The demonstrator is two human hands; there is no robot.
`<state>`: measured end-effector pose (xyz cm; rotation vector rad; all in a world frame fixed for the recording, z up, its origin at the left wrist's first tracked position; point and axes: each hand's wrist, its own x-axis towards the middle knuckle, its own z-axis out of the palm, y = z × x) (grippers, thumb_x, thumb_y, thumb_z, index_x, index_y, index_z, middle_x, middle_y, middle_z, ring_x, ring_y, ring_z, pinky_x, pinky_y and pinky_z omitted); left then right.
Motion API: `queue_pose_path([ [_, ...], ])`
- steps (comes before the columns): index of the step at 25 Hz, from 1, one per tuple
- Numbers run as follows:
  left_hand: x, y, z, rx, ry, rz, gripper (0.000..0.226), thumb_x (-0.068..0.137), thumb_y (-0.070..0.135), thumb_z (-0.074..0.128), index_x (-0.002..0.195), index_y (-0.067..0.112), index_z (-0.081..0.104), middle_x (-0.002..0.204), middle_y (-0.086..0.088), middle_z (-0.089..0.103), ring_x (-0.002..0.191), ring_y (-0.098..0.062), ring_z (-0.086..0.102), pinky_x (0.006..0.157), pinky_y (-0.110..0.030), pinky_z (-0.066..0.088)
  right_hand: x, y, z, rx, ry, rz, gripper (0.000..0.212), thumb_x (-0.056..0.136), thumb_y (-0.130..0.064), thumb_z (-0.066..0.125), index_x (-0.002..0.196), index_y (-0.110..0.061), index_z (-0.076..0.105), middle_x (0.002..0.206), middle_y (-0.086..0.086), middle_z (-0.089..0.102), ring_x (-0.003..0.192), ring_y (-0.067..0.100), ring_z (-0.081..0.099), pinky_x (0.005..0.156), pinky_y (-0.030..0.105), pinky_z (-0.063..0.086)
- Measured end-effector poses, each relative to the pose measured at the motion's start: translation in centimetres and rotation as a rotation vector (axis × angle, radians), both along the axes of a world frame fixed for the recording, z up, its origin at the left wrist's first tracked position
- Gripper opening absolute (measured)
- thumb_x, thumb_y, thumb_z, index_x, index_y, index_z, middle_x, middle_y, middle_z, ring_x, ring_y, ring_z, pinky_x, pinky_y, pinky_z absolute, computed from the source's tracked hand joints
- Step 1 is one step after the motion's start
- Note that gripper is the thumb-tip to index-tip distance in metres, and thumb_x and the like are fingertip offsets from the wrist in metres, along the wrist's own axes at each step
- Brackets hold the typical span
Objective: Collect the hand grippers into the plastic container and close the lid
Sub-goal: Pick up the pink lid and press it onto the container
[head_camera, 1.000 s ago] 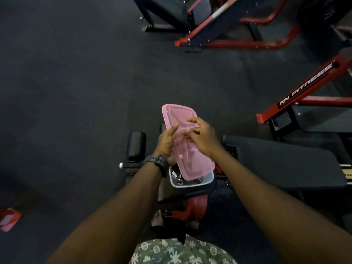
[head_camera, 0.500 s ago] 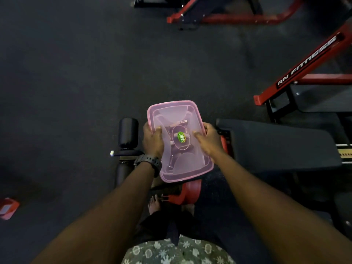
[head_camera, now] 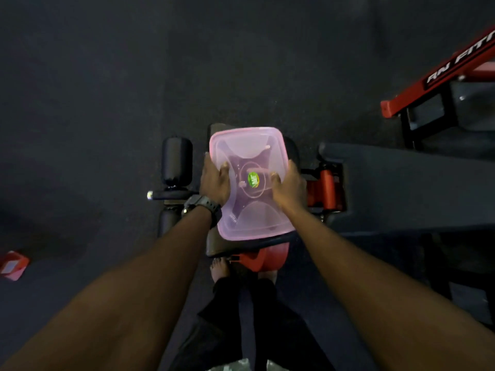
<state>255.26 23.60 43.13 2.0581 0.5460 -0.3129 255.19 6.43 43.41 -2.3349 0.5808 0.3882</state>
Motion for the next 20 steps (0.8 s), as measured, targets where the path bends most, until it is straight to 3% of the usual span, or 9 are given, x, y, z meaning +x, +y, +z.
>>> queue_pose_path([
  [7, 0.1, -0.8, -1.2, 0.039, -0.007, 0.024, 0.059, 0.107, 0.028, 0.040, 0.155, -0.002, 0.024, 0.159, -0.023, 0.039, 0.144, -0.041, 0.042, 0.116, -0.047, 0.036, 0.3, -1.0, -1.1, -0.020, -0.049, 0.107, 0.059, 0.099, -0.035, 0.051, 0.150, -0.011, 0.035, 0.147, 0.017, 0.050, 0.133, 0.036, 0.049, 0.103, 0.042, 0.042],
  [11, -1.1, -1.3, -1.5, 0.072, -0.030, 0.058, 0.060, 0.107, 0.029, 0.038, 0.158, 0.002, 0.021, 0.161, -0.020, 0.037, 0.145, -0.038, 0.042, 0.116, -0.048, 0.037, -2.0, -1.5, -1.5, 0.010, -0.104, 0.156, 0.065, 0.102, -0.036, 0.043, 0.157, -0.013, 0.017, 0.159, 0.017, 0.033, 0.143, 0.034, 0.038, 0.109, 0.041, 0.037],
  [15, -2.3, -1.7, -2.0, 0.139, -0.100, 0.021, 0.064, 0.107, 0.031, 0.035, 0.161, 0.006, 0.011, 0.164, -0.018, 0.031, 0.144, -0.038, 0.043, 0.111, -0.045, 0.040, -4.3, -1.3, -2.1, -0.085, -0.205, 0.270, 0.065, 0.104, -0.037, 0.032, 0.159, -0.015, 0.006, 0.167, 0.011, 0.011, 0.151, 0.028, 0.022, 0.117, 0.043, 0.032],
  [20, -2.9, -1.7, -3.2, 0.190, -0.124, -0.010, 0.071, 0.103, 0.040, 0.032, 0.162, 0.010, 0.007, 0.155, -0.020, 0.041, 0.127, -0.042, 0.057, 0.096, -0.048, 0.049, -5.2, -1.4, -3.1, -0.139, -0.236, 0.278, 0.069, 0.101, -0.045, 0.034, 0.159, -0.016, 0.010, 0.166, 0.009, 0.018, 0.141, 0.029, 0.041, 0.099, 0.044, 0.048],
])
